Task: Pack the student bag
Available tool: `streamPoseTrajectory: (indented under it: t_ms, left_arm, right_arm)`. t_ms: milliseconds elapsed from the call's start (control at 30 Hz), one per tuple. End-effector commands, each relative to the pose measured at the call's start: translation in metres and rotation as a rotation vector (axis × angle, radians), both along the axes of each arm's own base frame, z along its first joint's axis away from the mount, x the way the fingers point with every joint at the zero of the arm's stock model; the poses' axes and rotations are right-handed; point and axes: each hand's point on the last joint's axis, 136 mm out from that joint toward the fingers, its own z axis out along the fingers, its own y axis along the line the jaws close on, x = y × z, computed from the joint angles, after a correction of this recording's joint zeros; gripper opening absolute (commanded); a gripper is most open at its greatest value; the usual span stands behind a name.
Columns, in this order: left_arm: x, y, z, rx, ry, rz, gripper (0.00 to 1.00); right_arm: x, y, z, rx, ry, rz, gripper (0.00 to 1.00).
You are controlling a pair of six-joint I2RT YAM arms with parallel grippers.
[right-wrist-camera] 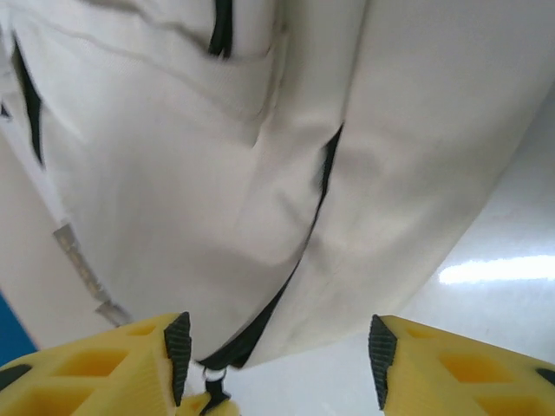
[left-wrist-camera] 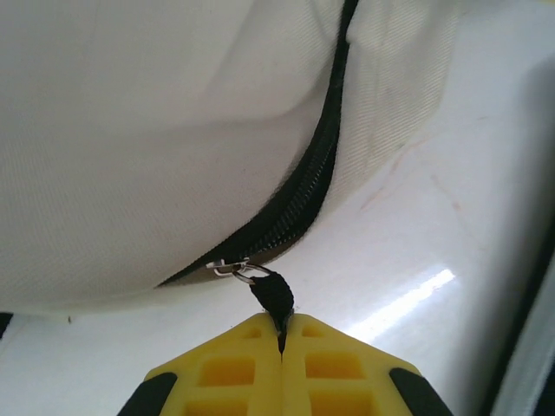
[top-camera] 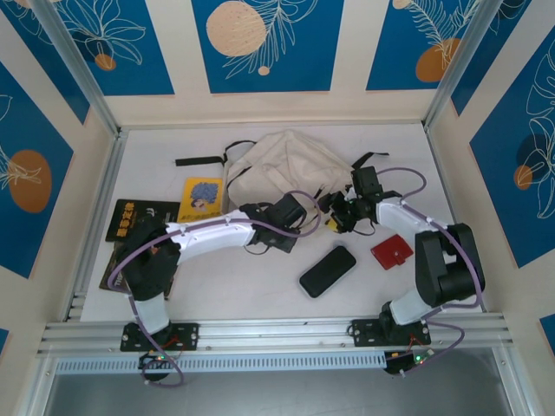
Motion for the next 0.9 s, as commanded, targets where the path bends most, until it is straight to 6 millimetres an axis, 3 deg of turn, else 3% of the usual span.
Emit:
streamPoseTrajectory:
  t_ms: [0, 233, 433, 633, 767, 867]
  left_arm:
    - [0.004, -0.025, 0.027, -0.113, -0.010, -0.064, 0.00]
    - [0.007, -0.038, 0.044, -0.169, -0.022, -0.080, 0.00]
    - [0.011, -0.032, 0.039, -0.129, -0.028, -0.055, 0.00]
    - [0.010, -0.032, 0.033, -0.127, -0.015, -0.048, 0.00]
    - [0.011, -0.032, 0.032, -0.123, -0.017, -0.050, 0.00]
    - [0.011, -0.032, 0.031, -0.123, -0.014, -0.051, 0.00]
  right_arm:
    - [-0.021, 0.007, 0.000, 0.097, 0.110, -0.035, 0.61]
    - [-0.029, 0.024, -0.009, 0.170, 0.190, -0.031, 0.61]
    - [-0.033, 0.032, -0.017, 0.171, 0.220, -0.019, 0.41]
    - [-0.038, 0.028, -0.023, 0.138, 0.235, -0.018, 0.31]
    - [-0.045, 0.027, -0.027, 0.113, 0.261, -0.016, 0.31]
    - [-0.051, 0.028, -0.029, 0.108, 0.275, -0.009, 0.41]
